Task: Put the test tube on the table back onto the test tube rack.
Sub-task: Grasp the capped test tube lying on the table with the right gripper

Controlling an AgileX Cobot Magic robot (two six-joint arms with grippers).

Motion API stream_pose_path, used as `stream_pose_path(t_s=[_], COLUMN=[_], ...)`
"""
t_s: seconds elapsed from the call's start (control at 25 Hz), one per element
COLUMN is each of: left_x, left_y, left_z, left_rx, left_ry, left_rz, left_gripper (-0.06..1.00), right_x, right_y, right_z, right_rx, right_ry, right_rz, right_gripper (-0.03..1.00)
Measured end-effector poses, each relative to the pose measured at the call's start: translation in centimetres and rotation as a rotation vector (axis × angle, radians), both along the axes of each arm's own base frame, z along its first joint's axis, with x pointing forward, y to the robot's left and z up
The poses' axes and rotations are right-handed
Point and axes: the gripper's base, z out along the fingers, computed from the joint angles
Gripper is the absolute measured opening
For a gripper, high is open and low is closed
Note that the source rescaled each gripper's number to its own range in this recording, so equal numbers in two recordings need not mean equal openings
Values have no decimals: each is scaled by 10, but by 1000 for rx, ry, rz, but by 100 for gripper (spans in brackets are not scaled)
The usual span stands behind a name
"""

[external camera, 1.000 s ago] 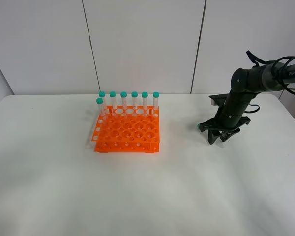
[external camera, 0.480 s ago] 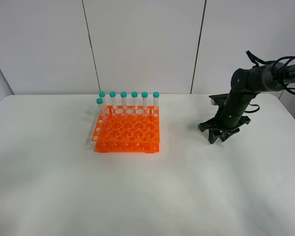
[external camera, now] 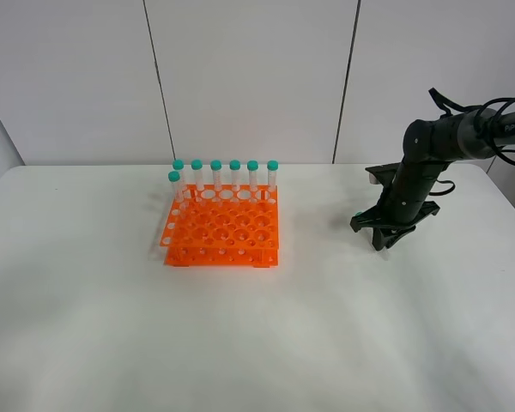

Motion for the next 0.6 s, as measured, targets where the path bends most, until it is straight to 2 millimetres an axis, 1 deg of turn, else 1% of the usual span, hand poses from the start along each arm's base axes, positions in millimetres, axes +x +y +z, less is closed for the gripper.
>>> stream_pose_path(t_s=[0.12,0.2,0.28,0.44,0.48,0.56,0.6], left_x=[0,0,0,0,0,0,0], left_y=[0,0,0,0,0,0,0], left_z=[0,0,0,0,0,0,0], left_rx=[0,0,0,0,0,0,0], left_ry=[0,0,0,0,0,0,0], left_rz=[0,0,0,0,0,0,0], left_gripper=[100,100,100,100,100,100,100], right_x=[0,-1,-2,-10,-10,-19,-23], right_y=[0,1,4,11,11,14,15], right_z=[0,6,23,78,78,106,116], right_rx=[3,16,42,119,119,144,154], right_ry=[3,-4,-36,-132,-132,-168,-177], right_rz=[0,7,32,109,109,166,185], right_gripper=[0,0,0,0,0,0,0])
